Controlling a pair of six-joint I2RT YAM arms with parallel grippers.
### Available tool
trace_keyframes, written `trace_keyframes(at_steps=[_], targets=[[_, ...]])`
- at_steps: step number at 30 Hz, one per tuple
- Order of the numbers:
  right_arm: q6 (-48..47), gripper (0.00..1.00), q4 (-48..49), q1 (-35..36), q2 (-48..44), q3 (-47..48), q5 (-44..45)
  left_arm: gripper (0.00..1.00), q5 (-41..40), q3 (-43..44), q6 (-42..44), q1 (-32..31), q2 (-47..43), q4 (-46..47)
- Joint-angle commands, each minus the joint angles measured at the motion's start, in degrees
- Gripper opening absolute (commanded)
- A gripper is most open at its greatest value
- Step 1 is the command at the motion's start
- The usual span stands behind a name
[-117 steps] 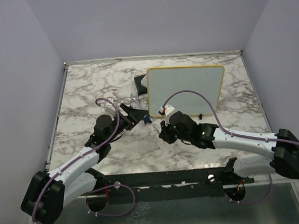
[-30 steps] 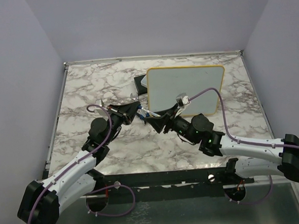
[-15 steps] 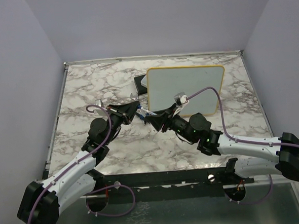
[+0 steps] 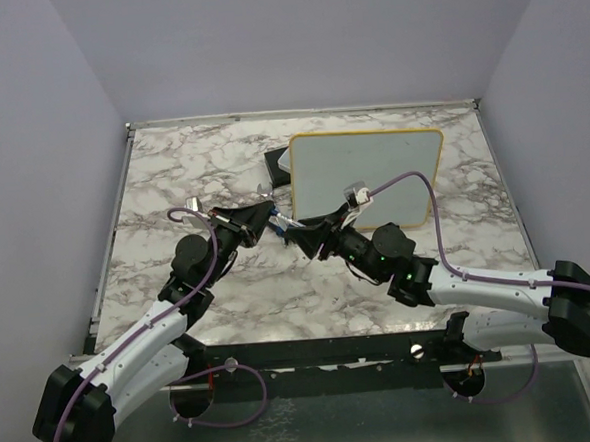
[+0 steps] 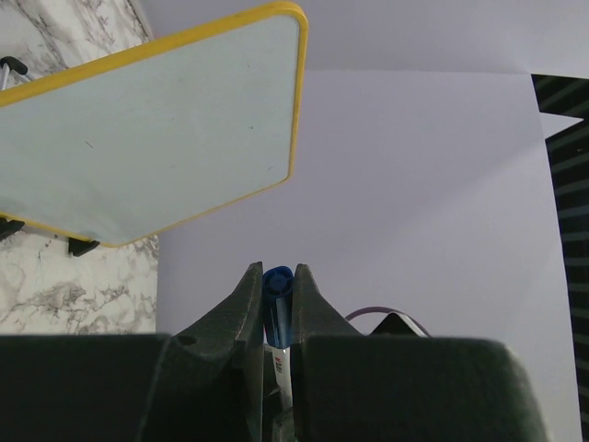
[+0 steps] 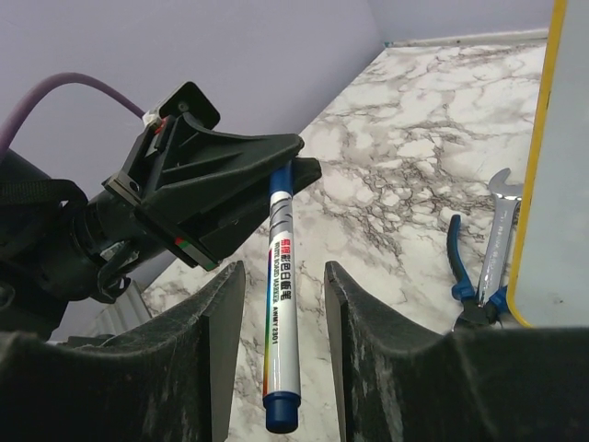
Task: Write a sentence on the whiteboard
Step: Open the pen cap from the whiteboard marker.
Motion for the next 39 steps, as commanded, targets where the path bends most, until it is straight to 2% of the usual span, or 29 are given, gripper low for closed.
trace_keyframes(at_steps=[1,5,10,21,39], targets=[[-0.2,0.44,1.3,0.4,-0.4,0.9,1.3,0.0,0.5,-0.6,1.2,-0.1,-0.9,-1.7],[-0.5,0.44,1.3,0.4,-0.1,1.2,0.6,0.0,0.5,-0.8,1.3,-0.1,-0.9,-1.8],[-0.4,0.36,1.5,0.4,0.6,1.6,-0.3,0.0,0.4,-0.8,1.3,-0.1,-0.9,-1.8],[-0.7,0.01,1.9,0.4,0.6,1.2,-0.4,0.0,0.5,-1.0,1.2,-0.1,-0.8,-1.8],[-2.6,0.01,4.0,0.4,-3.5,-4.9,0.8,0.0,-1.5,-1.1,1.4,2.4,0.3,-1.1]])
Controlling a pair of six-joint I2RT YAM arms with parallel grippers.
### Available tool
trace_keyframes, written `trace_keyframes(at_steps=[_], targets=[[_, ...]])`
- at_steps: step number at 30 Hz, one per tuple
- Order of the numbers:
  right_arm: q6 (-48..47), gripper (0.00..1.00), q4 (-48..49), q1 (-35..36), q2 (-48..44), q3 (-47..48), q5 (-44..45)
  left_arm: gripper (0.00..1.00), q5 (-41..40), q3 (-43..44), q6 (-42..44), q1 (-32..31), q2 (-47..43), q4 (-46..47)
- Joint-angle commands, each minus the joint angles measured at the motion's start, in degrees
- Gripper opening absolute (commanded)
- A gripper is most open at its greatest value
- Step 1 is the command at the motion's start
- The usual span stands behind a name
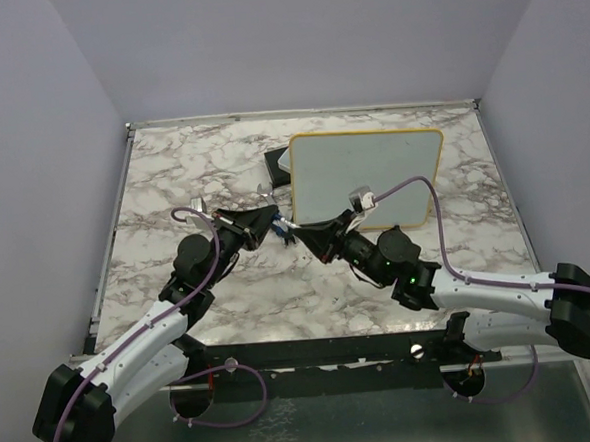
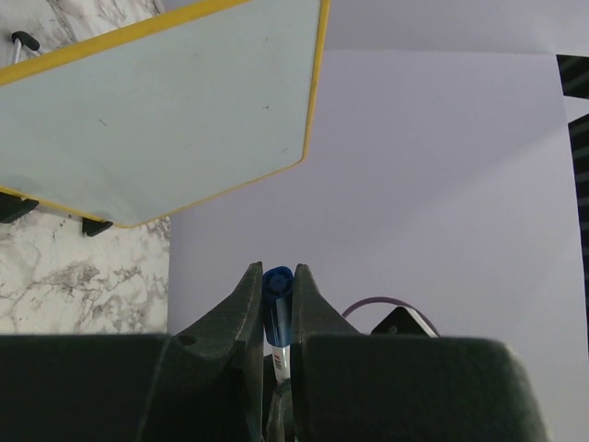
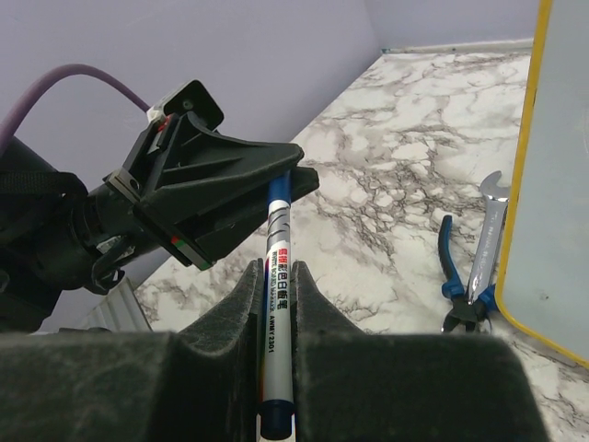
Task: Write a sentence on the whiteboard
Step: Open the pen cap from the whiteboard marker.
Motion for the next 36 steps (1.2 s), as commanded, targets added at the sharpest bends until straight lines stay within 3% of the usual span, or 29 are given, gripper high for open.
trace_keyframes(at_steps=[1,31,36], targets=[[-1.0,0.01,1.0,0.4,-2.5,-2.3,0.8,0.0,-2.8,-0.9,0.6,2.6,0.4,0.7],[2.9,0.01,-2.3,0.4,-6.6,-8.2,1.3,0.0,-10.0,-2.3,-0.1,5.7,2.0,0.5],[4.2,0.01,-6.7,0.4,-9.4,-9.0,3.1,0.0,-9.6,-4.5,3.9,6.8,-1.2,-5.1]])
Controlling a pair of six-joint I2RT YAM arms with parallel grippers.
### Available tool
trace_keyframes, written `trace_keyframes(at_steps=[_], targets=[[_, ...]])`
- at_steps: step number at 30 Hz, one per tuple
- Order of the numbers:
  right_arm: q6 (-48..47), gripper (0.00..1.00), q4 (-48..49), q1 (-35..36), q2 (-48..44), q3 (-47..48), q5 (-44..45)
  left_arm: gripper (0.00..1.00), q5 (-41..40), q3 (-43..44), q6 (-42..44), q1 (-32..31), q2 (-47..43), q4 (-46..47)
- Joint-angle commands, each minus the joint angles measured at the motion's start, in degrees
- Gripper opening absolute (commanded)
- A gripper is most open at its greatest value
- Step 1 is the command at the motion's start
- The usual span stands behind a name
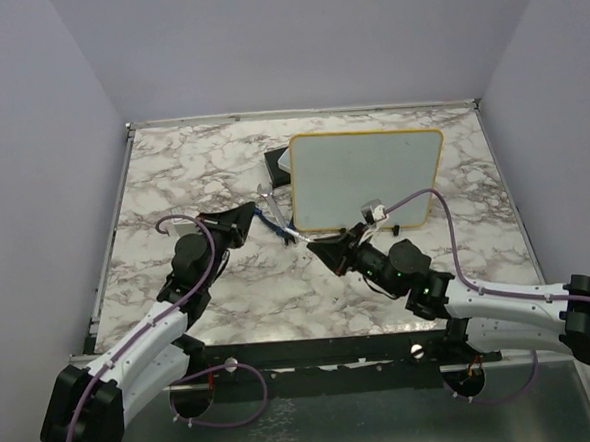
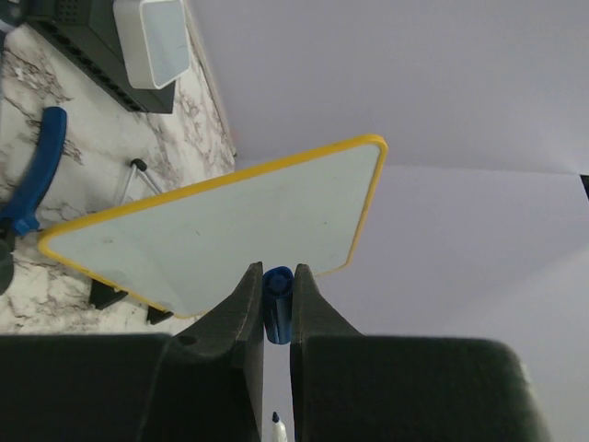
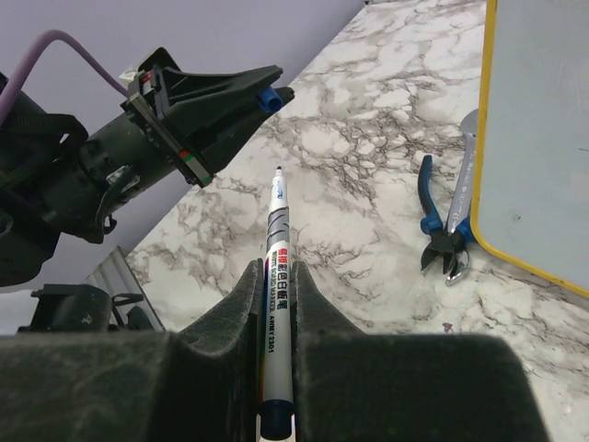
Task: Write a sentence on the whiteboard
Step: Open the pen cap from the whiteboard marker, then place the pen cap at the center of the board.
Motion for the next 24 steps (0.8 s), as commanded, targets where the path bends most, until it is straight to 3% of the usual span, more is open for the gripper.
trace_keyframes(at_steps=[1,5,11,19,24], targets=[[1.5,0.01,-6.3,0.4,-4.2,-1.1,3.7,0.0,-1.7,-2.1,6.3,1.6,-4.1,-7.5],[-0.7,0.01,-13.3,0.4,-8.8,-0.3,7.8,0.0,1.5,2.0,23.0,1.9,-3.5,-22.5],[-6.5,0.01,-20.8,0.4,-10.2,2.6,14.5,0.0,3.5,5.3,40.6,1.2,0.8,-35.6],[-6.7,0.01,-18.4,0.4,-6.2,3.9,18.2,0.0,-2.2,5.1,44.4,-8.8,10.9,-35.8],[-5.3,0.01,-17.0,0.4,-3.0,4.8,16.1,0.02,-1.5,6.5,45.2,-10.8,16.3,-35.9]])
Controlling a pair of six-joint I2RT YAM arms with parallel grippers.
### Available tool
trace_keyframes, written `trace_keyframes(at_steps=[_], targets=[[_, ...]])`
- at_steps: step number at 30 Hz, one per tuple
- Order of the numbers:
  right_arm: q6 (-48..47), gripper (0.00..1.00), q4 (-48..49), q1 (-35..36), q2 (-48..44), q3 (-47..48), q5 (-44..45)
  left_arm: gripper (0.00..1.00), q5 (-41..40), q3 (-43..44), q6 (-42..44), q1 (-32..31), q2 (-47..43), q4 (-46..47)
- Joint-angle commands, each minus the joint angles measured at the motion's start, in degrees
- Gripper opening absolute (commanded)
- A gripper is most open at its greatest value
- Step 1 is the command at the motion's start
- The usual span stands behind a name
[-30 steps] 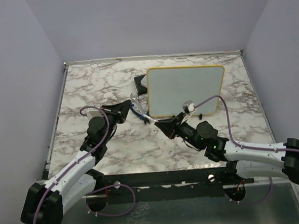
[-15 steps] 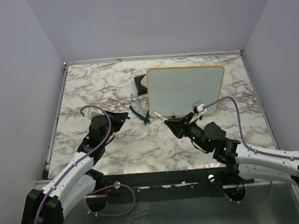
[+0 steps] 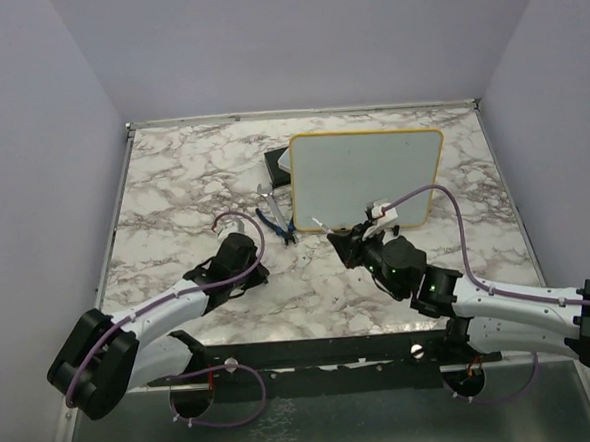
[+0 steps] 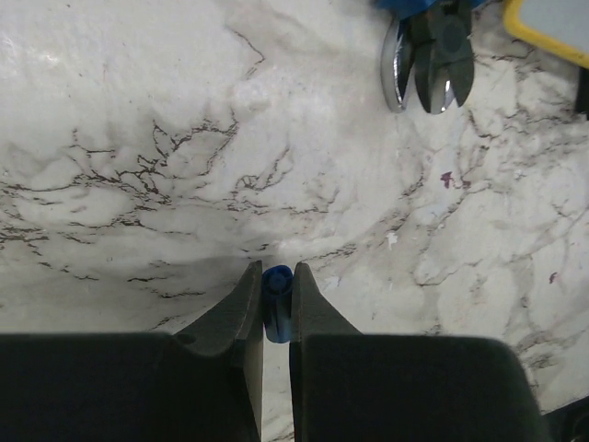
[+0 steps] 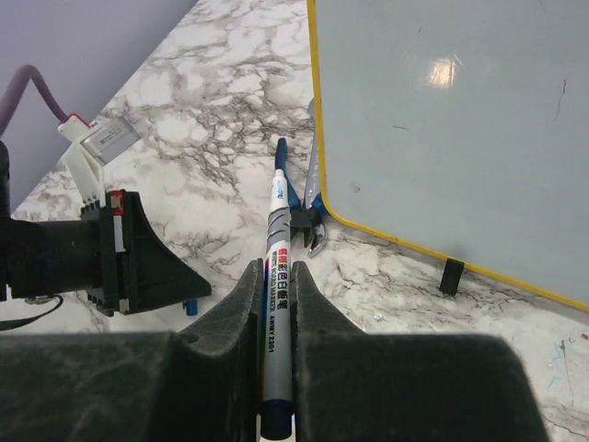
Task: Write a sentence on the whiteboard
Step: Place the pen cap at the center of the board.
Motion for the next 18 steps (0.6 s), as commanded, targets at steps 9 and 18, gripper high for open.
trace_keyframes(at_steps=[9,18], targets=[[0.5,0.01,1.4,0.4,2.5,1.7,0.6,0.35,-0.1,3.5,4.7,-1.2,8.8,-2.0],[0.0,0.01,0.0,0.4,-0.2,1.3,0.8,0.61,-4.9,3.7,4.6,-1.2,0.4,-4.0]])
